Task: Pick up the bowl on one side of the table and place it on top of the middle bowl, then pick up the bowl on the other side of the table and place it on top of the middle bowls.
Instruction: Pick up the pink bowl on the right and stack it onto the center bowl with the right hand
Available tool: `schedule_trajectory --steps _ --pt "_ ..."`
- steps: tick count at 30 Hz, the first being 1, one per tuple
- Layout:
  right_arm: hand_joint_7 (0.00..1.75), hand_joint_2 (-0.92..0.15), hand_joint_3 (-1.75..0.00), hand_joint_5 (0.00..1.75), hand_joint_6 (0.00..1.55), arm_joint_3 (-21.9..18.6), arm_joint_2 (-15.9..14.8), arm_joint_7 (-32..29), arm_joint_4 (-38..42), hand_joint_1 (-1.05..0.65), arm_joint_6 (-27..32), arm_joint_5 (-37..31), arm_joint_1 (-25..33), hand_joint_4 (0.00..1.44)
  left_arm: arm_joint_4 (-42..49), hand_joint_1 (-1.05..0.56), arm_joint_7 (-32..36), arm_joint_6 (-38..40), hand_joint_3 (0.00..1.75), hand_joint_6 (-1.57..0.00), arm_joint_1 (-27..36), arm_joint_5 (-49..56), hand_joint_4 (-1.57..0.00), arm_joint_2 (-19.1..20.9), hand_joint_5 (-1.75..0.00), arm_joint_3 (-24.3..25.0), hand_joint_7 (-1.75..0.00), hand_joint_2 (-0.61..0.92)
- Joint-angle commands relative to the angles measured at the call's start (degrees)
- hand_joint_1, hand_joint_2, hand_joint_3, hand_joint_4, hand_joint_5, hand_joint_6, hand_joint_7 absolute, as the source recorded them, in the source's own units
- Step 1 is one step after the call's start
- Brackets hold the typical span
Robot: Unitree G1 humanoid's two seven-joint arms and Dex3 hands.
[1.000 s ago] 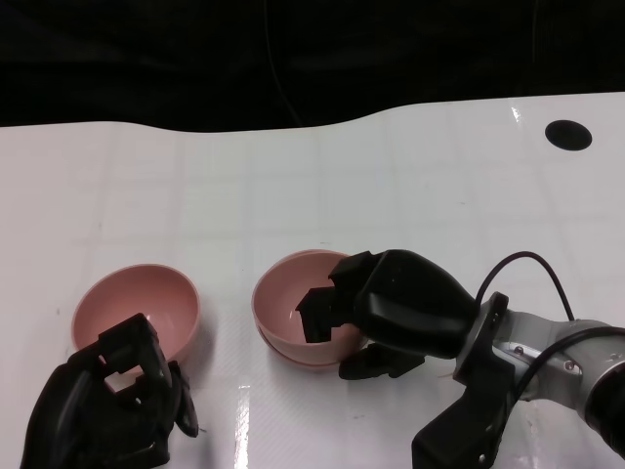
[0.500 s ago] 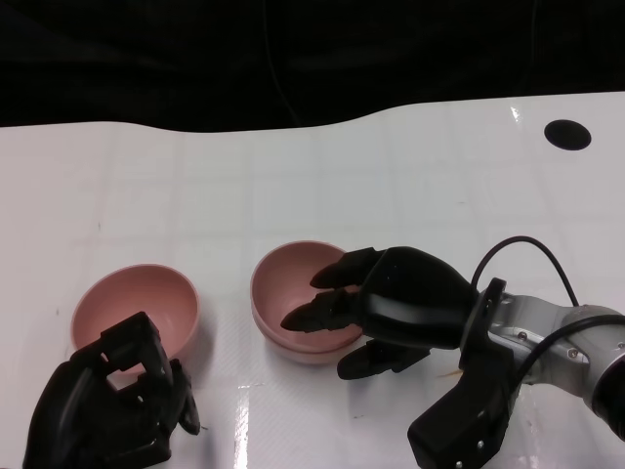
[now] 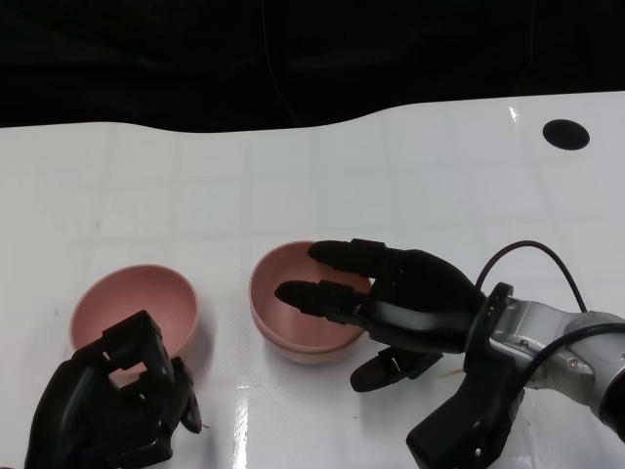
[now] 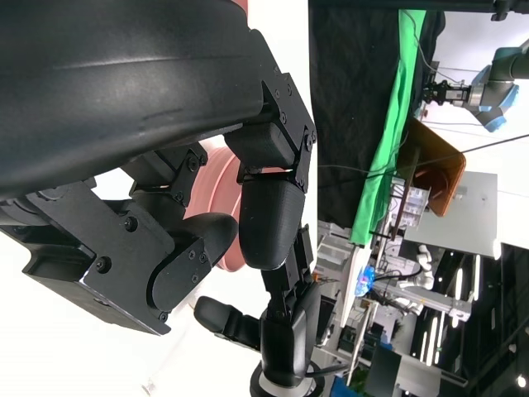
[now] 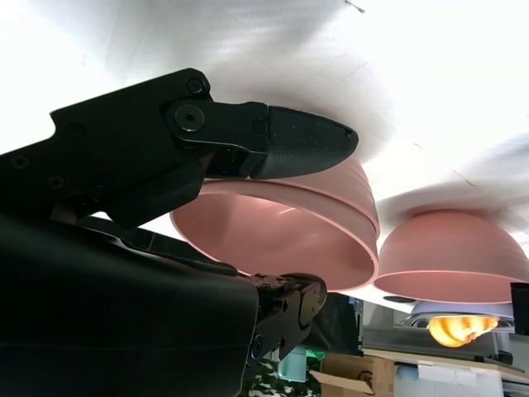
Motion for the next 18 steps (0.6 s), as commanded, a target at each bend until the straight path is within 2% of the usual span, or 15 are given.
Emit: schedule_trajectory --steps 1,15,18 --pt "0.00 -0.92 -0.66 0.00 0.02 0.26 -1.16 0.67 -0.93 -1.03 0.62 -0.32 0.62 0.00 0.37 -0.06 -0.40 -0.45 1.23 -0.78 0.19 -0.60 -0.90 0.49 -1.75 0.48 -1.75 0.53" --pt "0.00 -0.92 -0.64 0.00 0.01 -1.04 -2.94 -1.43 -4.54 -1.01 0.13 0.91 2.99 0.00 -0.64 -0.03 0.45 0.11 1.28 -0.77 0.59 -0.35 -0.90 0.38 -1.75 0.43 -1.75 0.53" --pt "0.01 -0.92 -0.62 0.00 0.02 -3.89 -4.82 -1.68 -7.89 -0.98 -1.33 3.46 4.19 0.00 -0.13 -0.02 0.51 0.27 1.27 -0.77 0.09 -0.30 -0.90 0.62 -1.75 0.61 -1.75 0.53"
